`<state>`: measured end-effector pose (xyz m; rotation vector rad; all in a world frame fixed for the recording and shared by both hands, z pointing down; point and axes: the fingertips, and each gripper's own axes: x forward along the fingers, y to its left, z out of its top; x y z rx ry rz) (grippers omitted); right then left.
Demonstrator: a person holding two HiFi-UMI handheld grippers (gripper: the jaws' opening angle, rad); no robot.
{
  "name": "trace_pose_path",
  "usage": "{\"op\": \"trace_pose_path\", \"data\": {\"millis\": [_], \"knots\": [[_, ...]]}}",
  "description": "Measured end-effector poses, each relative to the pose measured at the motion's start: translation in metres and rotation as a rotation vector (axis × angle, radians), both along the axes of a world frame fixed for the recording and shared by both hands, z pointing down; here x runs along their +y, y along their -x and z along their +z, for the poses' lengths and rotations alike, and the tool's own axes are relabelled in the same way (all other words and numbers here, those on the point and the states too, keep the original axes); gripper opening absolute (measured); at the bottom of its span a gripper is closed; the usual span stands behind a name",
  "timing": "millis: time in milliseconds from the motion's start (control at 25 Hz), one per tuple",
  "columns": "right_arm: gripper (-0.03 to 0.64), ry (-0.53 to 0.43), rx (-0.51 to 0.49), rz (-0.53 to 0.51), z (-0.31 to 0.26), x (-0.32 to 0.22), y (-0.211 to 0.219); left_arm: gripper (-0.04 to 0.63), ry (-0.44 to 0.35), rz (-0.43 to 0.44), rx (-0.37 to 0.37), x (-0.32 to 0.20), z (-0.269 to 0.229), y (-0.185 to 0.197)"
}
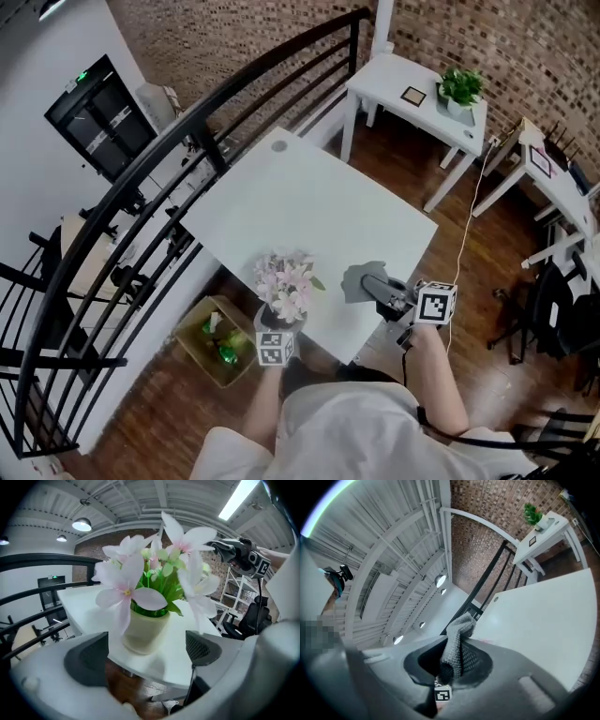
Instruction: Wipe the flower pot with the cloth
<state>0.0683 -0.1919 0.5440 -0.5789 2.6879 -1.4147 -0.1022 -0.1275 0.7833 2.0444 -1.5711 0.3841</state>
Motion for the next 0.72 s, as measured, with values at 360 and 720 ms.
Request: {"op": "trace_pose_path", "data": {"millis": [360,720], "knots": [[0.009,-0.154,-0.045,-0.137,-0.032,0.012,0.032,0.524,-0.128,-0.225,0.012,0.059,-0.099,0.017],[0.009,-0.458,0.131,0.021,-0.039,0.142,0.029,0.440,-0.336,-0.107,-0.012,0.118,-0.195,0.018]]}}
